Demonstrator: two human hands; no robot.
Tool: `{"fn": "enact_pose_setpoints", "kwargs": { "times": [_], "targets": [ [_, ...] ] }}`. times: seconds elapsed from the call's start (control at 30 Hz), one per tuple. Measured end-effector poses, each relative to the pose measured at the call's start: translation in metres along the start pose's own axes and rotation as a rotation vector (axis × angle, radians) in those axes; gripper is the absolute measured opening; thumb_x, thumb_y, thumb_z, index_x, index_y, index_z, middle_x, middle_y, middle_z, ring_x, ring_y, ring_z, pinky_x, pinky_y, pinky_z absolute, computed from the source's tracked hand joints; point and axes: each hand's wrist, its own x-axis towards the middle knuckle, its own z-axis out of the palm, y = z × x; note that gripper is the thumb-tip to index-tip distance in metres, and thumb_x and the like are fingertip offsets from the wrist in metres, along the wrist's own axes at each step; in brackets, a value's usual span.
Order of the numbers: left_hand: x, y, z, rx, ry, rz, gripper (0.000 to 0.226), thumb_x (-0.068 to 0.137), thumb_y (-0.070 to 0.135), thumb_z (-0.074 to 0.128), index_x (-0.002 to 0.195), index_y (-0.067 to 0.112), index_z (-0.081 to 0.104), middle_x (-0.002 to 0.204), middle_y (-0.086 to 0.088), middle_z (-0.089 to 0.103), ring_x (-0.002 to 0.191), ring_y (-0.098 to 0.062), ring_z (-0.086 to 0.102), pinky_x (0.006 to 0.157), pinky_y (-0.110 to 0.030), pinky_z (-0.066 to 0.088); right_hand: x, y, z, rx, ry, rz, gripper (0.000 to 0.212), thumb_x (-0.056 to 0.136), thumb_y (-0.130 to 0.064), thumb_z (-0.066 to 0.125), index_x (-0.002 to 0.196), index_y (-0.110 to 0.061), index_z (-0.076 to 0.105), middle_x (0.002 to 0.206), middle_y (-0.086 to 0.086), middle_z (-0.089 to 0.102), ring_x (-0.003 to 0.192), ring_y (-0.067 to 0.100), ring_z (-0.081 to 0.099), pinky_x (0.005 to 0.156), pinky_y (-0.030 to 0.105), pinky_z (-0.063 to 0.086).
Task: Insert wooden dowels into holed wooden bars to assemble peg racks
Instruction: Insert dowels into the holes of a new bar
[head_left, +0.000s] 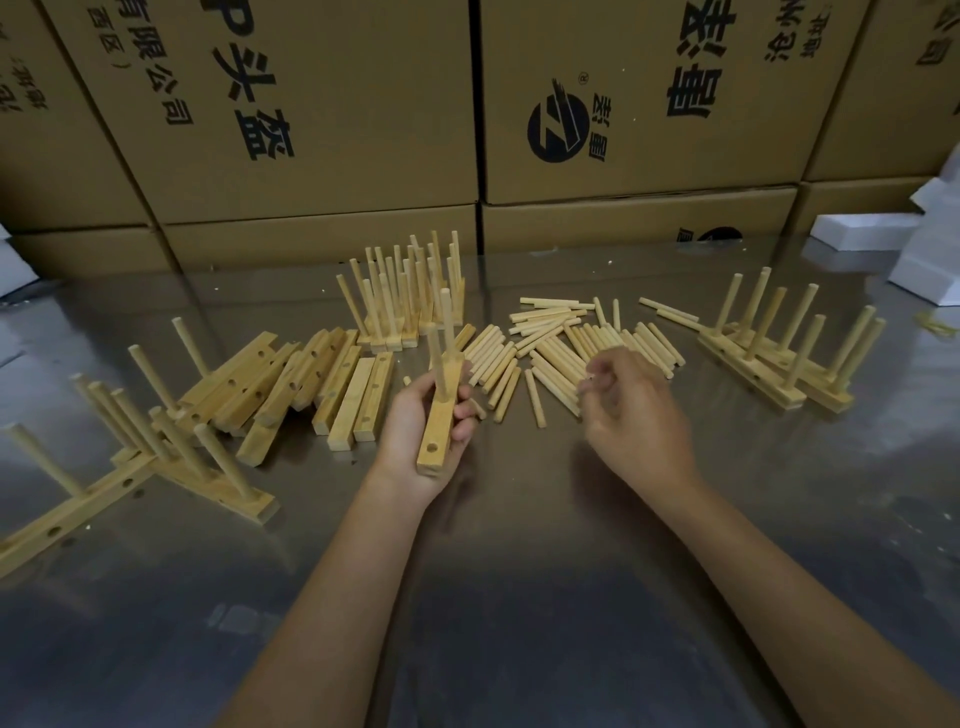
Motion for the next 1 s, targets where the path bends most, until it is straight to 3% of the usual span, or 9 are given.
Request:
{"fn": "enact_pose_setpoints", "kwargs": {
  "times": [0.13,0.2,0.4,0.47,0.6,0.7,0.9,1.0],
  "targets": [
    [0.0,-0.001,0.002,0.002,0.022,0.005,0.032,0.103,0.027,0.044,0.123,0.005,0.058,0.072,-0.002,0.051,0.045,-0.007,0.043,0.034,-0.018,0.035,-0.001,-0.004,0.013,-0.129,-0.146,0.017,0.025,0.09,-0.046,0.06,0.099,-0.023,0.061,0.1,-0.007,0.051,0.103,0.014,0.048,0.078,0.033,0.044],
    [-0.001,-0.001,0.003,0.006,0.047,0.002,0.034,0.105,0.028,0.043,0.125,0.006,0.058,0.07,-0.002,0.052,0.044,-0.007,0.043,0.034,-0.018,0.035,-0.003,-0.012,0.018,-0.248,-0.176,-0.033,0.03,0.087,-0.054,0.062,0.097,-0.026,0.066,0.1,-0.006,0.049,0.103,0.015,0.045,0.086,0.033,0.041],
    [-0.001,0.0,0.004,0.015,0.094,-0.036,0.042,0.106,0.021,0.038,0.138,-0.003,0.05,0.071,-0.004,0.051,0.048,-0.008,0.046,0.037,-0.017,0.037,-0.009,-0.017,0.008,-0.34,-0.096,-0.03,0.015,0.087,-0.03,0.064,0.094,-0.021,0.074,0.102,-0.005,0.054,0.103,0.015,0.044,0.087,0.03,0.037],
    [-0.001,0.0,0.003,0.012,0.109,-0.045,0.042,0.107,0.022,0.038,0.138,-0.003,0.05,0.073,-0.004,0.051,0.051,-0.008,0.045,0.038,-0.017,0.038,-0.01,-0.02,0.0,-0.184,-0.043,0.006,0.01,0.086,-0.024,0.063,0.091,-0.019,0.072,0.097,-0.007,0.058,0.1,0.015,0.049,0.083,0.028,0.038],
    [-0.002,0.0,0.002,0.0,0.124,-0.046,0.041,0.107,0.023,0.038,0.136,-0.003,0.052,0.073,-0.005,0.05,0.052,-0.009,0.045,0.038,-0.019,0.038,-0.011,-0.037,-0.016,0.4,-0.032,0.119,0.009,0.087,-0.013,0.069,0.088,-0.023,0.068,0.084,-0.011,0.066,0.081,0.008,0.059,0.072,0.023,0.05],
    [-0.003,0.0,0.002,0.003,0.132,-0.036,0.04,0.107,0.022,0.039,0.135,-0.004,0.053,0.073,-0.005,0.051,0.052,-0.009,0.045,0.038,-0.019,0.038,-0.014,-0.056,-0.023,0.678,-0.096,0.154,0.012,0.088,-0.007,0.07,0.091,-0.018,0.069,0.089,-0.006,0.072,0.087,0.008,0.066,0.076,0.017,0.05],
    [-0.001,0.0,0.002,0.021,0.116,-0.045,0.035,0.107,0.024,0.039,0.127,0.001,0.055,0.071,-0.003,0.05,0.05,-0.008,0.045,0.038,-0.018,0.037,-0.021,-0.073,-0.033,0.923,-0.175,0.229,0.01,0.092,-0.014,0.066,0.101,-0.008,0.067,0.088,0.001,0.077,0.093,0.011,0.072,0.086,0.028,0.052],
    [-0.002,0.0,0.003,0.036,0.111,-0.043,0.032,0.106,0.022,0.039,0.124,0.002,0.054,0.071,-0.003,0.049,0.051,-0.009,0.044,0.039,-0.017,0.036,-0.024,-0.077,-0.034,0.899,-0.205,0.178,0.011,0.098,-0.023,0.058,0.104,-0.017,0.065,0.072,0.004,0.072,0.065,0.018,0.07,0.063,0.027,0.056]
  ]
}}
